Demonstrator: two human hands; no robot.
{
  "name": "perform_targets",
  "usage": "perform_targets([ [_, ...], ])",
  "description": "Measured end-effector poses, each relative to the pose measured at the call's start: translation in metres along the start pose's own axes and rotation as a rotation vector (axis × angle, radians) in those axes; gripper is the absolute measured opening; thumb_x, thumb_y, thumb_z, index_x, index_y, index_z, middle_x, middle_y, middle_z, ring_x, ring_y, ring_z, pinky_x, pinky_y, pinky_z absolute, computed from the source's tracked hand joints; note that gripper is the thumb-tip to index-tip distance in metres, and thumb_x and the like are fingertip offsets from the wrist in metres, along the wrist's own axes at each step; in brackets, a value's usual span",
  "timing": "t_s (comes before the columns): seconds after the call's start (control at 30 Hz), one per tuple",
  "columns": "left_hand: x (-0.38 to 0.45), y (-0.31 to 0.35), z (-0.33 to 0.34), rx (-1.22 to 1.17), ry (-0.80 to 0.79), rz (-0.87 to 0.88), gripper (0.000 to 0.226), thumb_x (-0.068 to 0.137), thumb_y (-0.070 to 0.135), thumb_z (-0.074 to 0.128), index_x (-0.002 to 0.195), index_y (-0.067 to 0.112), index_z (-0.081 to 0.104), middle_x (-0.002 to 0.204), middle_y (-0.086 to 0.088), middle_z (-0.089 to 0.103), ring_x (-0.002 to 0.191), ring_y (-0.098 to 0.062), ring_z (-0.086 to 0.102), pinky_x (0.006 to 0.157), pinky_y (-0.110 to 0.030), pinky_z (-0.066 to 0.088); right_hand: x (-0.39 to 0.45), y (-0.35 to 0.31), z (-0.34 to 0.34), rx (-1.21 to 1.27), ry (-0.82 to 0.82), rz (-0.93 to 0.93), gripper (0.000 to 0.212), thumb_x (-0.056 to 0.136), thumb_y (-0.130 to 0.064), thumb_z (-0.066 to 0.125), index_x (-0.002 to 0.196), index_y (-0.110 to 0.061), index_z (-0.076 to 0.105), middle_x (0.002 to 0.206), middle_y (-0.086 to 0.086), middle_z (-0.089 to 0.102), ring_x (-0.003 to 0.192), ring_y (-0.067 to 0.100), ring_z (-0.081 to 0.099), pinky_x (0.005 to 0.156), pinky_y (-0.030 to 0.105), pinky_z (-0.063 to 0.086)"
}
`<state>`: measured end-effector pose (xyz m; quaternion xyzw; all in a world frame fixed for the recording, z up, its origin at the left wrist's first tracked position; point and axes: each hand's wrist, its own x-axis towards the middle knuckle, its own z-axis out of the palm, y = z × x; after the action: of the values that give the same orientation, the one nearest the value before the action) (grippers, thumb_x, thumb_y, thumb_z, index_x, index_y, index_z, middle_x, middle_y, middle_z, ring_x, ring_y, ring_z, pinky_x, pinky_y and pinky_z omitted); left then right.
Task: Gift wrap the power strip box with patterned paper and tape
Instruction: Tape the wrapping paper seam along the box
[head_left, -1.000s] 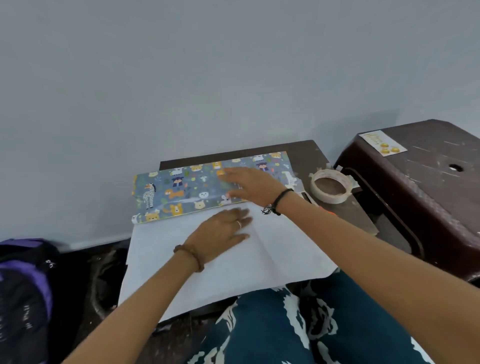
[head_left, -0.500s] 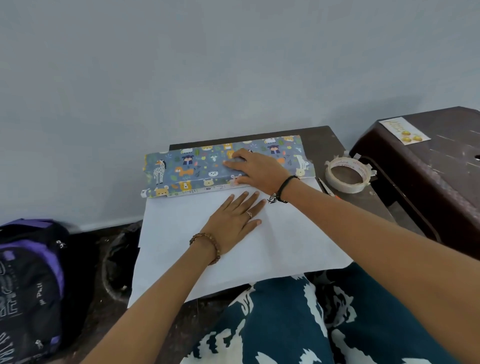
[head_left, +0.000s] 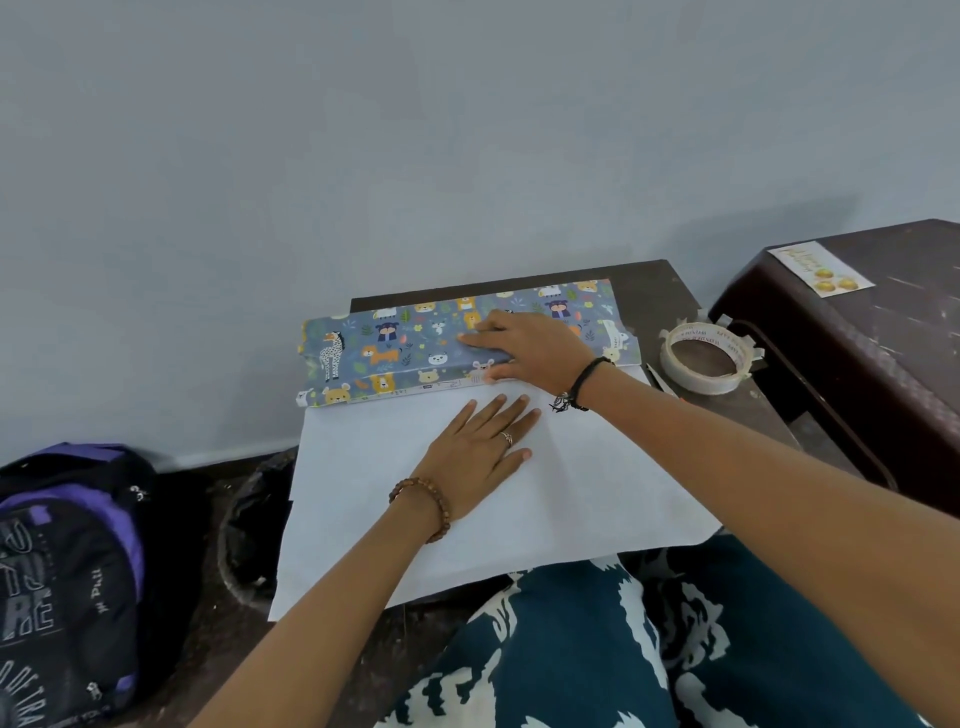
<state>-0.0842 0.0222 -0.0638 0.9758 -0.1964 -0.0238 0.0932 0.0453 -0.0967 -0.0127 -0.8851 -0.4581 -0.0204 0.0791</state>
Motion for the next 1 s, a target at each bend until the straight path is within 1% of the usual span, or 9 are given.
perform_targets([
  [0.07, -0.001, 0.002, -0.01, -0.103, 0.054, -0.014, 0.047, 0.099, 0.037, 0.033, 0.144, 0.025, 0.029, 0.152, 0.01, 0.022, 0.141, -0.008, 0.018, 0.115, -0.024, 0.003, -0.001, 0.003, 0.001, 0.01, 0.017, -0.005, 0.052, 0.092, -0.036, 0.052, 0.141, -0.029, 0.036, 0.136, -0.003, 0.045, 0.116, 0.017, 0.049, 0.088, 0.025, 0.04],
  [0.13, -0.001, 0.004, -0.027, -0.12, 0.261, 0.013, 0.027, 0.093, 0.029, 0.053, 0.111, 0.013, 0.065, 0.119, -0.001, 0.063, 0.111, -0.019, 0.057, 0.099, -0.033, 0.041, -0.002, 0.005, 0.004, 0.04, 0.039, -0.008, 0.052, 0.09, -0.037, 0.056, 0.139, -0.029, 0.04, 0.137, -0.005, 0.047, 0.119, 0.016, 0.048, 0.089, 0.022, 0.036],
  [0.23, 0.01, -0.008, -0.055, 0.034, 0.52, -0.021, 0.011, 0.082, 0.02, 0.068, 0.08, 0.01, 0.066, 0.081, -0.005, 0.066, 0.074, -0.026, 0.061, 0.065, -0.031, 0.041, -0.003, 0.008, 0.005, 0.143, 0.059, 0.034, 0.053, 0.086, -0.03, 0.063, 0.135, -0.025, 0.045, 0.133, -0.004, 0.053, 0.118, 0.017, 0.05, 0.089, 0.026, 0.039],
  [0.37, 0.036, -0.04, -0.076, 0.068, 0.177, -0.206, 0.052, 0.09, 0.027, 0.056, 0.136, 0.009, 0.041, 0.142, -0.011, 0.04, 0.129, -0.025, 0.038, 0.102, -0.035, 0.033, -0.007, 0.015, -0.001, 0.301, -0.015, 0.094, 0.053, 0.086, -0.026, 0.064, 0.132, -0.018, 0.041, 0.125, 0.001, 0.057, 0.111, 0.023, 0.053, 0.083, 0.033, 0.044],
  [0.43, 0.044, -0.049, -0.079, 0.07, 0.0, -0.283, 0.061, 0.093, 0.028, 0.052, 0.146, 0.012, 0.024, 0.154, -0.006, 0.021, 0.138, -0.023, 0.027, 0.108, -0.034, 0.027, -0.009, 0.018, -0.003, 0.285, -0.067, 0.08, 0.052, 0.089, -0.025, 0.059, 0.137, -0.021, 0.038, 0.127, 0.003, 0.055, 0.11, 0.022, 0.05, 0.087, 0.034, 0.039],
  [0.63, 0.044, -0.045, -0.065, 0.187, -0.039, -0.319, 0.061, 0.098, 0.027, 0.042, 0.148, 0.01, 0.011, 0.156, -0.008, 0.008, 0.143, -0.023, 0.013, 0.113, -0.035, 0.011, -0.036, 0.024, 0.012, -0.146, -0.004, 0.005, 0.053, 0.101, -0.025, 0.035, 0.148, -0.021, 0.012, 0.157, -0.002, 0.009, 0.143, 0.012, 0.011, 0.115, 0.033, 0.003],
  [0.87, 0.041, -0.046, -0.055, 0.373, -0.061, -0.29, 0.067, 0.098, 0.028, 0.041, 0.148, 0.01, 0.0, 0.156, -0.013, 0.005, 0.143, -0.027, 0.009, 0.115, -0.042, 0.012, -0.053, 0.009, 0.018, -0.196, 0.066, 0.146, 0.059, 0.098, -0.022, 0.039, 0.148, -0.014, 0.009, 0.156, 0.001, 0.01, 0.144, 0.015, 0.009, 0.116, 0.036, -0.003],
  [0.93, 0.036, -0.043, -0.054, 0.445, 0.045, -0.209, 0.063, 0.096, 0.017, 0.048, 0.147, 0.004, 0.013, 0.152, -0.019, 0.02, 0.139, -0.031, 0.025, 0.111, -0.044, 0.024, -0.054, 0.004, 0.019, -0.199, 0.109, 0.141, 0.058, 0.097, -0.021, 0.04, 0.148, -0.013, 0.013, 0.156, 0.003, 0.013, 0.143, 0.016, 0.012, 0.116, 0.037, -0.003],
  [1.0, 0.028, -0.038, -0.055, 0.505, 0.205, -0.058, 0.061, 0.073, -0.002, 0.073, 0.128, -0.006, 0.049, 0.126, -0.026, 0.055, 0.111, -0.036, 0.058, 0.089, -0.046, 0.049, -0.053, 0.0, 0.017, -0.223, 0.146, 0.13, 0.058, 0.096, -0.022, 0.041, 0.148, -0.013, 0.016, 0.155, 0.004, 0.016, 0.143, 0.016, 0.014, 0.116, 0.038, -0.002],
])
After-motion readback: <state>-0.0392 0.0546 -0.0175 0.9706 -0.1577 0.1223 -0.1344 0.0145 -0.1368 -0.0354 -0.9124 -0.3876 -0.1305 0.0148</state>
